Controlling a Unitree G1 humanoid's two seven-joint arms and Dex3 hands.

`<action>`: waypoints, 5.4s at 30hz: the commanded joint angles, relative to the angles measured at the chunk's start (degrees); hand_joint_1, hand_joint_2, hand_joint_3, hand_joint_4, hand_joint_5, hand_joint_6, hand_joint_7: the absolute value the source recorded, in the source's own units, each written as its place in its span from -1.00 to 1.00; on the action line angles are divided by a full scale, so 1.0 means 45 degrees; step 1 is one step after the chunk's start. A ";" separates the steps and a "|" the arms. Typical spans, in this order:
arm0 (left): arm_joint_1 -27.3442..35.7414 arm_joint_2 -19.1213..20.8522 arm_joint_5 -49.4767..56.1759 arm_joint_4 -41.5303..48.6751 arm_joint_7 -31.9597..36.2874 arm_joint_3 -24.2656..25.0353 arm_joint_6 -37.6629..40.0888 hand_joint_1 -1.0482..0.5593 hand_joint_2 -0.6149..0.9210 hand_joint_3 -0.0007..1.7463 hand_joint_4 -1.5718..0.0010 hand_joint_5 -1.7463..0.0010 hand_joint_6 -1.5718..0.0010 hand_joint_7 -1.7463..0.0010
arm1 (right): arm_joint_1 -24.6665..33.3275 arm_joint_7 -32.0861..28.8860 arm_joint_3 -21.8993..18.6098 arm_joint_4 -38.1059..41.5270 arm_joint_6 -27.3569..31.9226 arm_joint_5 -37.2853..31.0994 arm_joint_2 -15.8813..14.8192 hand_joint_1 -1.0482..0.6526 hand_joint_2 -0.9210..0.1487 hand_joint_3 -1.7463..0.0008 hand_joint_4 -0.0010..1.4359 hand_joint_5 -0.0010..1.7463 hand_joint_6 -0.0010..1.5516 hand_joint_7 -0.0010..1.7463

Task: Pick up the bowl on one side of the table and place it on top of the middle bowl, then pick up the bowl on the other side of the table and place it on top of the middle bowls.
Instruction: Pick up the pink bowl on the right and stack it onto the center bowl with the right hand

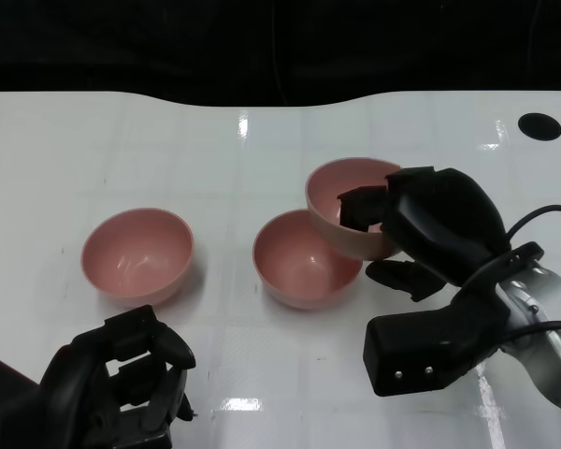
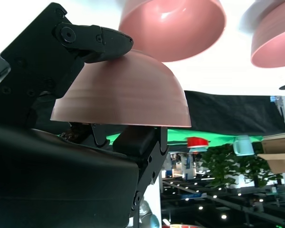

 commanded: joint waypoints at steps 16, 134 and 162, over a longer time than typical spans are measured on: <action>0.0104 0.0048 0.0091 -0.0325 0.0208 -0.0127 0.0087 0.11 0.38 0.40 -0.04 -0.87 -0.07 -0.59 | -0.1498 -0.1381 0.0828 0.2451 -0.0464 -0.0694 0.1033 -0.03 0.13 -0.32 0.29 1.00 -0.09 1.00; 0.0255 0.0001 0.0148 -0.1025 0.0419 -0.0304 0.0615 0.15 0.37 0.47 -0.05 -0.90 -0.08 -0.63 | -0.1260 0.3127 0.2627 -0.0164 0.2609 -0.2762 0.0802 -0.46 -1.00 0.89 0.00 -0.60 -0.15 -0.99; 0.0330 0.0017 0.0189 -0.1028 0.0370 -0.0312 0.0380 0.11 0.33 0.48 -0.04 -0.91 -0.09 -0.61 | -0.1015 -0.0881 0.2762 0.2297 0.0918 -0.2679 0.1102 -0.42 -1.00 0.86 0.08 -0.26 -0.02 -1.00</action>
